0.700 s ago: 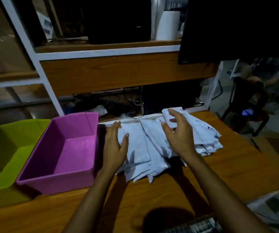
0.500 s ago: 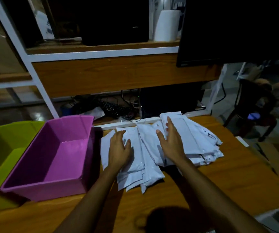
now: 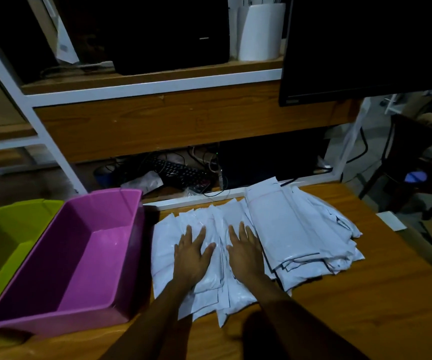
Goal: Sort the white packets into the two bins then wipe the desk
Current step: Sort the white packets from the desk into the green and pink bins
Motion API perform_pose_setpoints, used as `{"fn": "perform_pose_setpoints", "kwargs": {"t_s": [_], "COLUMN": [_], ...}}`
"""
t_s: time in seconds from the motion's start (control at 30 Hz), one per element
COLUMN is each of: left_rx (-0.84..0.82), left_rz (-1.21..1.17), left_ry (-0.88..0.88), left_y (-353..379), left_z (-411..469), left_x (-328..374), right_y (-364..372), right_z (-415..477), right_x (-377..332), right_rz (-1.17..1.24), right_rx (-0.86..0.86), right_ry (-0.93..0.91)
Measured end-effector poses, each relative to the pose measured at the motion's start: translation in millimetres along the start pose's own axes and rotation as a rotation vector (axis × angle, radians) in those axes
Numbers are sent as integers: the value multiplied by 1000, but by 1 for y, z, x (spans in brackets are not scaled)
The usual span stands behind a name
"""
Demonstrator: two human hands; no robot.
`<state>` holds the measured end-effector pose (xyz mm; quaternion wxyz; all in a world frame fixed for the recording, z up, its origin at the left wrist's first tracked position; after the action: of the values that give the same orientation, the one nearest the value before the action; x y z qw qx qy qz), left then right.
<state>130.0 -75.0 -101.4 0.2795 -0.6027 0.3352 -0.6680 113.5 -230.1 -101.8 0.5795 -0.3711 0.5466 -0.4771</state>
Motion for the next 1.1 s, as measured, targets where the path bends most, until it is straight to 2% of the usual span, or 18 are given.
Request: {"fn": "perform_pose_setpoints", "kwargs": {"t_s": [0.07, 0.2, 0.33, 0.53, 0.73, 0.97, 1.1], "left_rx": [8, 47, 134, 286, 268, 338, 373], "left_rz": [-97, -169, -195, -195, -303, -277, -264], "left_ry": [69, 132, 166, 390, 487, 461, 437], "left_y": [-2, -10, -37, -111, -169, -228, -252], "left_z": [2, 6, 5, -26, -84, -151, -196], "left_x": [-2, -4, 6, 37, 25, -29, -64], "right_y": [0, -15, -45, -94, -116, -121, -110], "right_z": [3, 7, 3, -37, -101, -167, -206], "right_x": [-1, -11, -29, -66, -115, -189, -223], "right_rz": [11, 104, 197, 218, 352, 551, 635], "right_rx": [-54, -35, 112, 360, 623, 653, 611], "right_ry": [24, 66, 116, 169, 159, 92, 69]}}
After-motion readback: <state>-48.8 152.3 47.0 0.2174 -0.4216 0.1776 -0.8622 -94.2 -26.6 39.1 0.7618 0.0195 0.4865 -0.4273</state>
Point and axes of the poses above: each hand's wrist, its own z-axis towards the middle knuckle, its own y-axis out of the palm, x = y × z, the point moved 5 cm from there along z, towards the middle knuckle, and after that the axes turned 5 degrees about -z, right-handed, at the moved point
